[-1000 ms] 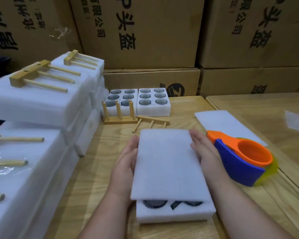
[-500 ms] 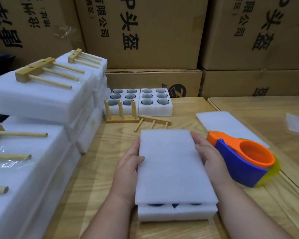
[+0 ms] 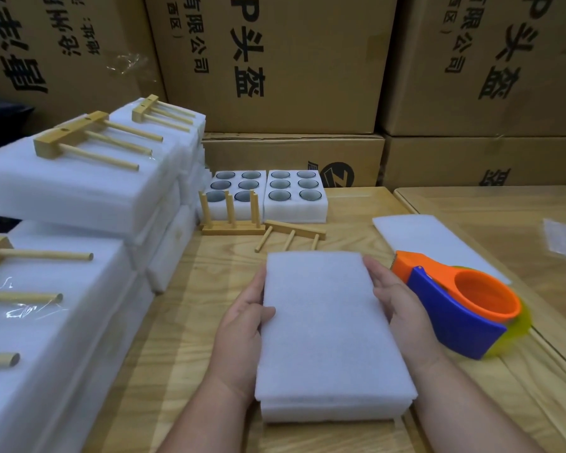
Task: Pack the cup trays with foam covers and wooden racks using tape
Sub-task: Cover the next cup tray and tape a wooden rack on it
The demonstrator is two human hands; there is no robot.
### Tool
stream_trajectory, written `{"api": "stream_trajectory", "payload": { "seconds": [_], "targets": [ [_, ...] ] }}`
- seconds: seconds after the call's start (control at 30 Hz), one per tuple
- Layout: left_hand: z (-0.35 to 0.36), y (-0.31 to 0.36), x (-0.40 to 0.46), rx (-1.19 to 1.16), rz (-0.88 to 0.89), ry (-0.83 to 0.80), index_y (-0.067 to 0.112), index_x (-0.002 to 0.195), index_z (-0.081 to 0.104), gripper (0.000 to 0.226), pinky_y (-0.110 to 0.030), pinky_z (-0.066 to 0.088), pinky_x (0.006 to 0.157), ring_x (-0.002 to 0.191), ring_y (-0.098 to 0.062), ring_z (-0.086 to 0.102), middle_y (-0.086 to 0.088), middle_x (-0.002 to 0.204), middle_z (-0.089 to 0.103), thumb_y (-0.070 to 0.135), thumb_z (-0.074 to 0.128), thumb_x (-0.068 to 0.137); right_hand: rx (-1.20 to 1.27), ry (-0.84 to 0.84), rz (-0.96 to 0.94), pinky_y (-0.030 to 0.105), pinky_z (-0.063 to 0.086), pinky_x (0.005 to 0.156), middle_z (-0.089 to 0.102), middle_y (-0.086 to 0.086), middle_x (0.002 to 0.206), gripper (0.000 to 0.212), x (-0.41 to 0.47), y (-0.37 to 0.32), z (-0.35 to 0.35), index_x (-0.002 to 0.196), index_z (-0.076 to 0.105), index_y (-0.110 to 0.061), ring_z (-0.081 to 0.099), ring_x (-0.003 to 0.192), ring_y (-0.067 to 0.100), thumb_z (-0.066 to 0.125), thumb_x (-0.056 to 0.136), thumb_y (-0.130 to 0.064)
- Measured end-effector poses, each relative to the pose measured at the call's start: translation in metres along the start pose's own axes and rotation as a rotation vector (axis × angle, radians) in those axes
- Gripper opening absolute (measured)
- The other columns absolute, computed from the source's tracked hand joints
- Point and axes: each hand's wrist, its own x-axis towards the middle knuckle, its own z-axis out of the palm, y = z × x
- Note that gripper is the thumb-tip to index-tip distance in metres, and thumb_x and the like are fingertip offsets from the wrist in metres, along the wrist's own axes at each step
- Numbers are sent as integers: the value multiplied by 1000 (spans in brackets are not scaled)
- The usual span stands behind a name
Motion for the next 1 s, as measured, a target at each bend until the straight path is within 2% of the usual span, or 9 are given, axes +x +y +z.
{"api": "stream_trajectory", "payload": {
  "seconds": [0.17,0.3,0.4,0.53,0.63,0.73,0.8,0.93,1.0],
  "targets": [
    [2,3,-4,16,18,-13,36,108,79,71,-27,59,65,97,-18,75,0,117,75,-10,30,85,-16,3,-9,42,53,87,71,1,128,57,-3,-1,1,134,59,-19,67,118,25,37,86,1],
    [3,3,-5,13,26,-14,36,108,79,71,-28,60,65,96,-18,75,1,116,75,-10,30,86,-44,1,-20,30,60,72,75,-2,119,57,-8,-5,4,125,63,-20,72,107,20,31,88,9],
    [2,2,-4,12,36,-1,34,109,79,70,-28,60,66,94,-17,75,0,116,75,-11,29,87,-39,17,-9,28,61,68,75,-2,119,57,-11,-5,4,126,63,-21,73,105,19,33,88,10],
    [1,0,-3,-30,30,18,22,128,68,63,-30,59,66,98,-21,74,-3,120,74,-9,32,86,-72,37,-18,38,59,77,74,-1,119,52,-10,-7,5,128,63,-22,72,108,23,44,84,-4],
    [-1,2,-1,-64,35,-31,20,118,73,47,-31,57,73,95,-19,71,-3,114,74,9,46,82,49,117,2,39,54,86,73,-2,123,46,-4,-7,7,132,61,-21,70,113,21,51,87,-18],
    [-8,5,7,-147,-25,141,14,134,61,43,-32,50,93,117,-16,66,-2,126,71,23,43,97,92,150,41,34,52,92,72,-4,125,37,5,-10,10,133,62,-20,68,116,15,44,100,-22],
    [-14,6,13,-155,-23,209,11,135,59,41,-37,50,95,119,-22,66,-8,128,70,25,41,100,84,133,54,31,52,90,73,-8,120,37,7,-11,11,134,61,-22,68,112,11,45,101,-27],
    [-21,19,32,103,66,319,16,121,67,29,-41,52,94,110,-21,70,-2,115,75,26,49,101,78,120,67,33,50,96,71,-8,123,37,9,-12,12,133,63,-24,65,117,12,46,101,-35],
    [-19,34,46,307,119,324,21,119,69,26,-37,53,86,105,-15,71,4,108,77,29,56,98,107,116,65,32,50,96,69,-6,129,41,10,-12,13,137,60,-21,64,119,12,45,102,-36]
  ]
}}
